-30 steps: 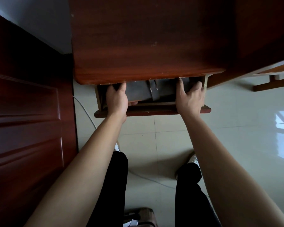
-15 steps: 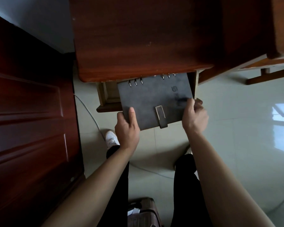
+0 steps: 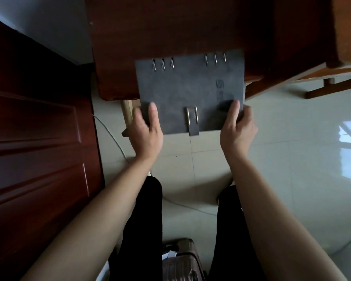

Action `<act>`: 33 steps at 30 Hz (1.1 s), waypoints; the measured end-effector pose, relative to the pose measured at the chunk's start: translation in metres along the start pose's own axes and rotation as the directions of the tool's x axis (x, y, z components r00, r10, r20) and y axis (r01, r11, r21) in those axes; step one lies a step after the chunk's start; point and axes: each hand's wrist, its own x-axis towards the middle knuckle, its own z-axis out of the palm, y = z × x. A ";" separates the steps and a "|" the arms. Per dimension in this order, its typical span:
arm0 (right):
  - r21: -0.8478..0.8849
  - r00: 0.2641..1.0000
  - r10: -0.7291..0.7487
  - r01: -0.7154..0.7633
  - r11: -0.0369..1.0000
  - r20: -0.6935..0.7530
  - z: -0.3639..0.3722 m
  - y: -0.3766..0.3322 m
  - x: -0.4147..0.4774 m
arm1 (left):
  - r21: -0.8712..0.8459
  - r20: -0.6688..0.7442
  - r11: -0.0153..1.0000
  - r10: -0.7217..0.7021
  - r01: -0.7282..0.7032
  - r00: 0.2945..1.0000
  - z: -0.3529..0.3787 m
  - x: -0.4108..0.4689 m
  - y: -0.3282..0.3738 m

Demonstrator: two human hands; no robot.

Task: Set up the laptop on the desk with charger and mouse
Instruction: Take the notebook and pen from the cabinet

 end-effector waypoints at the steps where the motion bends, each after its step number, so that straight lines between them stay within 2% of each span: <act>1: 0.009 1.000 -0.030 0.030 0.999 0.001 0.005 -0.011 0.010 | 0.042 -0.031 0.999 0.015 -0.014 0.999 0.001 0.015 0.006; 4: -0.073 0.991 -0.137 0.137 0.988 0.002 0.020 -0.041 0.036 | 0.117 -0.120 0.984 0.145 -0.131 0.982 0.003 0.056 0.025; 6: -0.192 0.970 -0.230 0.241 0.951 0.078 0.027 -0.054 0.050 | 0.188 -0.143 0.962 0.227 -0.199 0.963 0.004 0.076 0.033; 8: -0.353 0.935 -0.293 0.348 0.868 0.201 0.033 -0.057 0.059 | 0.332 -0.070 0.911 0.282 -0.245 0.957 0.008 0.086 0.035; 10: -0.474 0.912 -0.295 0.402 0.783 0.286 0.036 -0.052 0.063 | 0.466 0.131 0.813 0.327 -0.349 0.936 0.012 0.083 0.027; 11: -0.487 0.907 -0.293 0.412 0.770 0.304 0.038 -0.050 0.063 | 0.503 0.224 0.764 0.336 -0.404 0.915 0.014 0.079 0.021; 13: -0.461 0.906 -0.300 0.412 0.786 0.298 0.039 -0.044 0.059 | 0.524 0.304 0.719 0.343 -0.457 0.889 0.017 0.071 0.009; 16: -0.331 0.922 -0.362 0.387 0.861 0.137 0.037 -0.034 0.044 | 0.539 0.275 0.712 0.357 -0.451 0.893 0.023 0.069 0.001; 18: -0.274 0.891 -0.452 0.445 0.853 0.040 0.034 -0.021 0.029 | 0.547 0.258 0.714 0.353 -0.437 0.899 0.027 0.069 -0.002; 19: -0.259 0.875 -0.479 0.480 0.838 0.072 0.033 -0.014 0.023 | 0.550 0.258 0.710 0.356 -0.440 0.898 0.028 0.069 -0.003; 20: -0.263 0.863 -0.475 0.504 0.823 0.171 0.033 -0.007 0.018 | 0.549 0.260 0.706 0.363 -0.446 0.895 0.029 0.068 -0.004; 21: -0.298 0.849 -0.426 0.514 0.805 0.312 0.036 0.001 0.015 | 0.549 0.261 0.704 0.368 -0.451 0.893 0.030 0.069 -0.006; 23: -0.437 0.793 -0.230 0.523 0.732 0.564 0.048 0.014 0.014 | 0.554 0.250 0.702 0.372 -0.447 0.894 0.030 0.071 -0.008; 25: -0.517 0.714 -0.045 0.547 0.659 0.698 0.061 0.018 0.022 | 0.561 0.237 0.699 0.378 -0.444 0.895 0.030 0.071 -0.011; 29: -0.534 0.577 0.131 0.616 0.579 0.806 0.085 0.017 0.047 | 0.570 0.237 0.685 0.391 -0.453 0.889 0.034 0.073 -0.015; 33: -0.530 0.510 0.199 0.665 0.525 0.837 0.094 0.017 0.063 | 0.582 0.224 0.675 0.404 -0.454 0.887 0.035 0.074 -0.016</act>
